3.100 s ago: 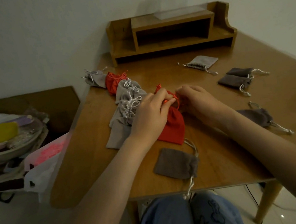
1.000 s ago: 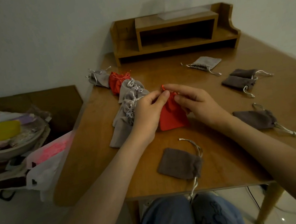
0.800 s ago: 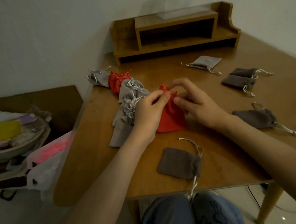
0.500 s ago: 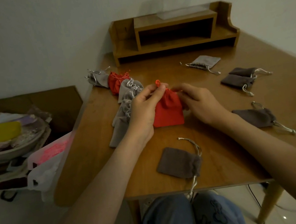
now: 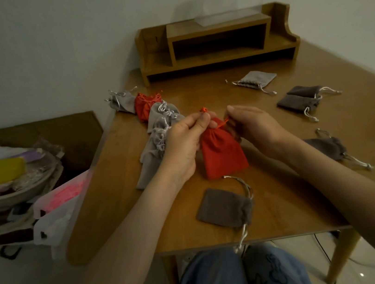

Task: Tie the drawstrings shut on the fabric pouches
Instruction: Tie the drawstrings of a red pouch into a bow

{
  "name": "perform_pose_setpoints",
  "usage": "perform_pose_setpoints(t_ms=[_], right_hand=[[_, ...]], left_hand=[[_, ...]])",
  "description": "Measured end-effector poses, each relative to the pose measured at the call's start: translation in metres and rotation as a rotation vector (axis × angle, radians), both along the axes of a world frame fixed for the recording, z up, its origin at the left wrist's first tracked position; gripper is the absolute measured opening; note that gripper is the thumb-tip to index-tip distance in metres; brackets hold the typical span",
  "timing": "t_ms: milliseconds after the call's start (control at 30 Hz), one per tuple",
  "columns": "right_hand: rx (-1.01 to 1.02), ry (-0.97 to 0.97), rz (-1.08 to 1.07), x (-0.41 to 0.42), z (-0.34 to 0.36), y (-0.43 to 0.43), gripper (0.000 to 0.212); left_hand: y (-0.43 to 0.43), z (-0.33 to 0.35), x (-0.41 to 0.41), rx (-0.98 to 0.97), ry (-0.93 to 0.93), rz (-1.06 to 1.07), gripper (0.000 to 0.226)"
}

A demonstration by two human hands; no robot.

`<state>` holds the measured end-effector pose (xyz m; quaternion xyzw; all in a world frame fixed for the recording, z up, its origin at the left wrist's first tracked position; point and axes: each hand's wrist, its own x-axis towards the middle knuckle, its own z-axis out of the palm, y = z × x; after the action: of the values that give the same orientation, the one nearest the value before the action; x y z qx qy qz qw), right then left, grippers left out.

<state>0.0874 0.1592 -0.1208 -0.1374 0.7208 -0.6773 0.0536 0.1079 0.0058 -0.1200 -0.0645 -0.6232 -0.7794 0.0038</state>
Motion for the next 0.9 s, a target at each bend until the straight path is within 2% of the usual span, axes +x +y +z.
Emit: perform_pose_setpoints(t_ms=[133,233,300,533,667,900], right_hand=[[-0.1,-0.061,-0.024,0.003,0.002,-0.003,0.033],[-0.184,-0.112,0.032,0.004,0.003,-0.001,0.028],[-0.167,-0.094,0.084,0.003,0.002,0.001,0.025],[-0.052,0.012,0.149,0.0,-0.001,0.002,0.017],[-0.042,0.04,0.152,0.001,-0.005,-0.001,0.018],[-0.111,-0.002,0.089,0.001,-0.01,-0.007,0.013]], left_hand=[[0.0,-0.005,-0.004,-0.014,-0.002,0.072,0.014],[-0.002,-0.01,-0.009,0.014,-0.032,0.137,0.012],[-0.002,-0.013,-0.011,-0.001,-0.022,0.19,0.012],[-0.001,-0.022,-0.012,-0.466,0.175,0.305,0.017],[0.0,-0.021,-0.012,-0.555,0.202,0.341,0.022],[0.003,-0.021,-0.009,-0.686,0.246,0.245,0.03]])
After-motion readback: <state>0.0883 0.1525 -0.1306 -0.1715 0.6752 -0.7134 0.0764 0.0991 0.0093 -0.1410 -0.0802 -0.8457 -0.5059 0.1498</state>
